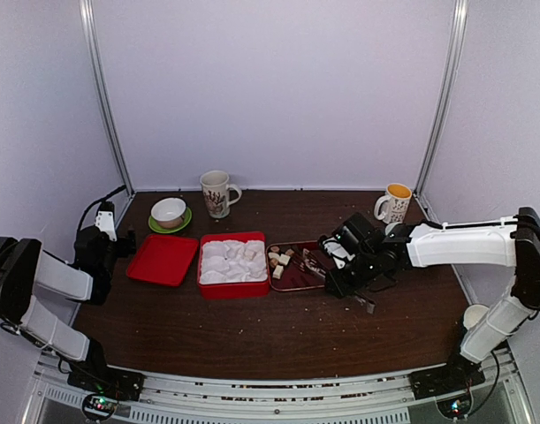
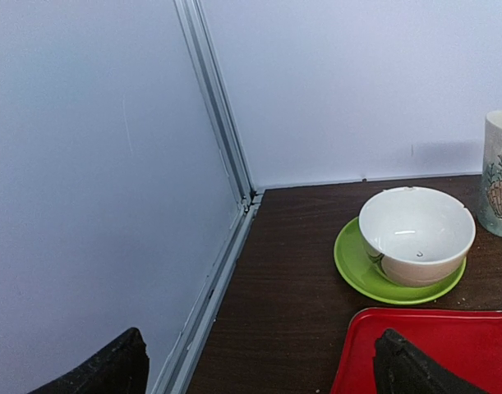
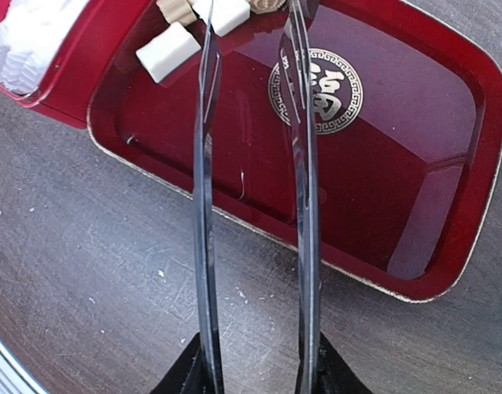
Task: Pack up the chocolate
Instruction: Pick up the fake chocolate from the plate.
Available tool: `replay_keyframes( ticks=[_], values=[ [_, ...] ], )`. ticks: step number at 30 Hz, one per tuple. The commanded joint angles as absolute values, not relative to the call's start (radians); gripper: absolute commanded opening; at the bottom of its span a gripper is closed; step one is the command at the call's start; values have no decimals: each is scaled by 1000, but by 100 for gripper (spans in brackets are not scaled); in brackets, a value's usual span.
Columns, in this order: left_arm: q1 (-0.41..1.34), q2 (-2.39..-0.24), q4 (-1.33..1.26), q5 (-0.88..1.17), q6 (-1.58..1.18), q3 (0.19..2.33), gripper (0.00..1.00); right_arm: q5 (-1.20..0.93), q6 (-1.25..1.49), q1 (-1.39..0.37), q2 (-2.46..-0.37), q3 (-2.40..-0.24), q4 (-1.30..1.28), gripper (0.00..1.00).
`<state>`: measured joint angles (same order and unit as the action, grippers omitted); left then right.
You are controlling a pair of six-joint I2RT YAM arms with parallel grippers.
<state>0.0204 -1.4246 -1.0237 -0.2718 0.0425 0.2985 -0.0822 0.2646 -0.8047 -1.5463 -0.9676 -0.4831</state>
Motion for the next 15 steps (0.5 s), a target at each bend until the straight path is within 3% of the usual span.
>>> replay_keyframes(
  ticks=[1,15],
  values=[
    [15,-1428,-1064,-279,32,309,98,-40,258,-799,-1568,-1005,-508,37],
    [14,-1428,-1065,-278,32,308,98,12,284,-776,-1617,-1042,-522,38]
  ],
)
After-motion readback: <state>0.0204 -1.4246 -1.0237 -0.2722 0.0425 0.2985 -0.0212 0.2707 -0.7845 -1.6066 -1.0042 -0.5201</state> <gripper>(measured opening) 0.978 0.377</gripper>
